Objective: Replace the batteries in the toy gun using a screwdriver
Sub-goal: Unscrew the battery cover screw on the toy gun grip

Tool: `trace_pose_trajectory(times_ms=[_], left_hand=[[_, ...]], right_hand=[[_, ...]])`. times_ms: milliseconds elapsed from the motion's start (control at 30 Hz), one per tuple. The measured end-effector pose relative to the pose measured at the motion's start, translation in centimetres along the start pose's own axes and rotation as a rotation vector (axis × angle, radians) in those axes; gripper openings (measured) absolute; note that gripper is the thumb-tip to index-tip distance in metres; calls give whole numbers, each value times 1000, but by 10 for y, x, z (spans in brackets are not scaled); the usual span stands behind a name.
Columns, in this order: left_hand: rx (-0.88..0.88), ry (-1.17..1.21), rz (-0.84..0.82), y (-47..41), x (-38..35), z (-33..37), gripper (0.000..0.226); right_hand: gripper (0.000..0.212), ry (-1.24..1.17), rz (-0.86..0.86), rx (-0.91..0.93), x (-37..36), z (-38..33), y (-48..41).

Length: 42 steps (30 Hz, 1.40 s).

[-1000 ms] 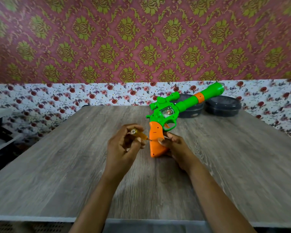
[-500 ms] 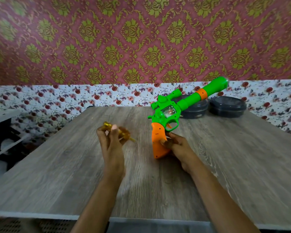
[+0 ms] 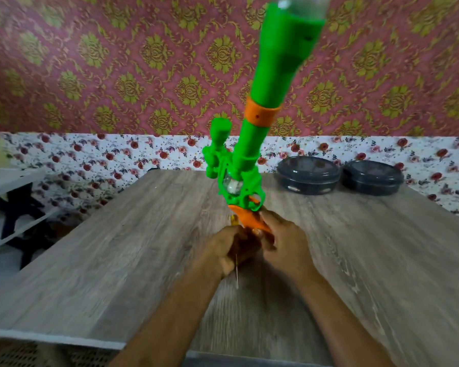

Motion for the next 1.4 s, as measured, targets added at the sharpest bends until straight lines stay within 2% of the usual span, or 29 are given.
trace_pose_trajectory(times_ms=[133, 233, 400, 667, 767, 967, 1167, 1400], left_hand=[[0, -1, -21, -2, 3, 0, 32], [13, 114, -79, -5, 5, -1, 31], [-10, 213, -135, -9, 7, -1, 32], [-34, 192, -134, 0, 5, 0, 28], [-17, 213, -162, 2, 3, -1, 27], [-95, 155, -125, -2, 4, 4, 29], [-67, 190, -144, 3, 0, 2, 28], [-38, 137, -143, 4, -2, 0, 35]], right_hand=[[45, 146, -76, 115, -2, -14, -3], [54, 252, -126, 168, -3, -23, -6], [53, 311, -166, 213, -3, -28, -9], [63, 304, -134, 204, 1, -30, -8], [59, 333, -101, 188, 6, -30, -7], [73, 339, -197, 176, -5, -28, -7], [59, 285, -89, 163, 7, -26, -5], [48, 221, -69, 79, 10, -20, -5]])
Point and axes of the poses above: each hand's wrist, its own y-axis away from the middle knuckle, its own x-axis out of the back of the hand, z = x × y, the point moved 8 cm from there along -y, towards the middle knuckle, and after that the axes turned 15 degrees about x, right-handed, at the moved point
